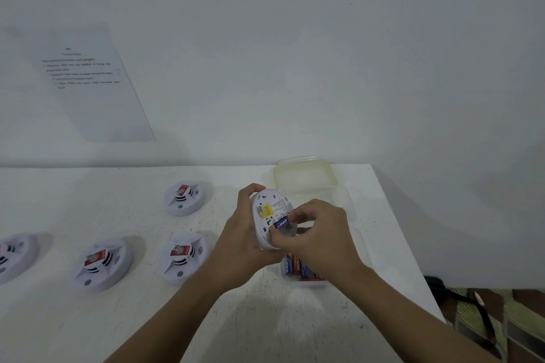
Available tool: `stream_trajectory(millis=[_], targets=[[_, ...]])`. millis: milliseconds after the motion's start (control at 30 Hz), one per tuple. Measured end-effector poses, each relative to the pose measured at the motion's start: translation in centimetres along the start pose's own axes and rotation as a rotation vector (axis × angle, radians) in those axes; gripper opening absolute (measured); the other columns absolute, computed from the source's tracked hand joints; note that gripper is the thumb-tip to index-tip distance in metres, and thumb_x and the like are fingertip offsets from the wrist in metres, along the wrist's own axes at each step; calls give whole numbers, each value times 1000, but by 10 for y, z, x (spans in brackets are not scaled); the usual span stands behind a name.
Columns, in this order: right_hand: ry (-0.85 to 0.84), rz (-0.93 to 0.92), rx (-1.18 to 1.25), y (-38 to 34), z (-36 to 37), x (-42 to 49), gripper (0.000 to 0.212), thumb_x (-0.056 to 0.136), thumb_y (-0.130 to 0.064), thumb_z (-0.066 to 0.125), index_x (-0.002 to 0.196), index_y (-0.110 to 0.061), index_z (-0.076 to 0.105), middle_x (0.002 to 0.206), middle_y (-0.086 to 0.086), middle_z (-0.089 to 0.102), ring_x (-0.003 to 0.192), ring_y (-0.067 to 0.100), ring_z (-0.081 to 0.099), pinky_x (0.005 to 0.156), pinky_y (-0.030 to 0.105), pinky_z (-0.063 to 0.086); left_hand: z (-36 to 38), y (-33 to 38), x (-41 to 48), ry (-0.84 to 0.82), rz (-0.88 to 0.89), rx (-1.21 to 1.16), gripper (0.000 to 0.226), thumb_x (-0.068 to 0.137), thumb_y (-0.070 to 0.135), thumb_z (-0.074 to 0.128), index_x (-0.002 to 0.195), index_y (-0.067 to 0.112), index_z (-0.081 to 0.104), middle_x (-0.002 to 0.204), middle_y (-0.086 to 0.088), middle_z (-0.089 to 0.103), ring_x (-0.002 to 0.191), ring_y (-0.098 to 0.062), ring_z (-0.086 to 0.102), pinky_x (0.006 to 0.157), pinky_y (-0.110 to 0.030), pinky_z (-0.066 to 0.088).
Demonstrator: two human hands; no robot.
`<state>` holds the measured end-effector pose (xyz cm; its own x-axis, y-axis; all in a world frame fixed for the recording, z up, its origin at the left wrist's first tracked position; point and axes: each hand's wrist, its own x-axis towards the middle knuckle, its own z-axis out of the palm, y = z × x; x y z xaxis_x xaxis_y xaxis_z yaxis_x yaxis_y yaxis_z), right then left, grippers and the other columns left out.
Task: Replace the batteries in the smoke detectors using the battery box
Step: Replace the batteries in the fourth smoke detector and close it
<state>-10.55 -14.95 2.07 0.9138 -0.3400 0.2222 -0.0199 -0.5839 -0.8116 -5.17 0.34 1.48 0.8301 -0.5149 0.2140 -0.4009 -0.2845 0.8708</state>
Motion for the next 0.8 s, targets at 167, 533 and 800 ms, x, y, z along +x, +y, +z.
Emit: stream_trajectory(millis=[167,533,800], targets=[[-20,-68,-33,2,-1,2,36,66,-39,87,94,-18,78,83,-8,67,79,8,67,70,28,62,3,3,5,-15,-1,33,86,63,12,92,121,35,32,107,16,59,101,2,62,76,-16,56],[-64,-45,82,10,-17,6,31,67,-37,90,85,-18,74,80,-9,74,75,3,70,68,17,58,3,5,11,-74,54,53,90,63,18,94,126,35,31,109,22,58,105,-5,64,80,-25,60],[-154,-6,6,0,-17,12,31,61,-35,89,81,-16,76,75,-6,75,66,1,70,63,27,62,1,2,11,-105,83,162,83,65,19,91,119,45,33,108,11,57,100,-7,62,78,-34,60]])
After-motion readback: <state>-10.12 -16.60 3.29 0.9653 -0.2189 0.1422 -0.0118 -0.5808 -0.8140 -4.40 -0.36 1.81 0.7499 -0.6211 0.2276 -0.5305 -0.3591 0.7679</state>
